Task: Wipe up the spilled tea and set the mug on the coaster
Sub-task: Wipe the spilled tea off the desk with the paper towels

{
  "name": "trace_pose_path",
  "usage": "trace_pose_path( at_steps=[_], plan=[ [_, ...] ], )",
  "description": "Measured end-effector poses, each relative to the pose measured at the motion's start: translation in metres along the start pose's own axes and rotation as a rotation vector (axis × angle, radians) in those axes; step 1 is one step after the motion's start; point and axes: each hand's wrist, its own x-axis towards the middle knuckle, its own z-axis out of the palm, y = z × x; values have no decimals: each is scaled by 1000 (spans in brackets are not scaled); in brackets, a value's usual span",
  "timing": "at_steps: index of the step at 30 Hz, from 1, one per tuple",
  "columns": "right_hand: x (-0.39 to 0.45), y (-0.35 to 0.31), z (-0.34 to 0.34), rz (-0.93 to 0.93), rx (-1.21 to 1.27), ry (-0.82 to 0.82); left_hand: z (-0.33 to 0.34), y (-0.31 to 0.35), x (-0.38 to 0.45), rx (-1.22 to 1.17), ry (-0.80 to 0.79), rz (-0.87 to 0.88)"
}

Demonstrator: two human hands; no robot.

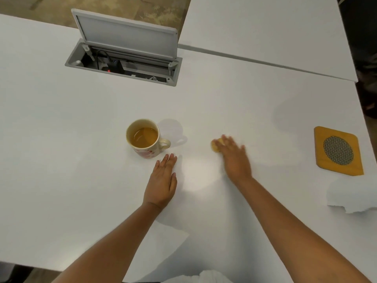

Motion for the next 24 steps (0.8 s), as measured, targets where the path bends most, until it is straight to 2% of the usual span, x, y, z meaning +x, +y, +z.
trace_pose_path(
  at_steps=[2, 4, 6, 10, 14, 18, 22, 24],
  plan=[
    [-9, 21, -5, 164, 36, 94, 1, 0, 0, -1, 7, 1],
    [-25, 26, -2, 182, 66, 125, 0, 0, 1, -4, 19, 15],
    [-46, 20, 8, 69, 107, 96, 0, 1, 1, -9, 22, 31],
    [-91, -23, 33, -280, 149, -38, -2, 0, 2, -15, 18, 43],
    [-78, -68, 43, -563, 133, -161, 1, -3, 4, 8, 9, 57],
    [-22, -68, 39, -644, 147, -269, 2, -5, 4, 10, 12, 78],
    [12, -60, 31, -728, 4, -256, 4, -5, 4, 41, 2, 54],
    [18, -50, 27, -688, -5, -197, 5, -5, 4, 69, -7, 42]
  ],
)
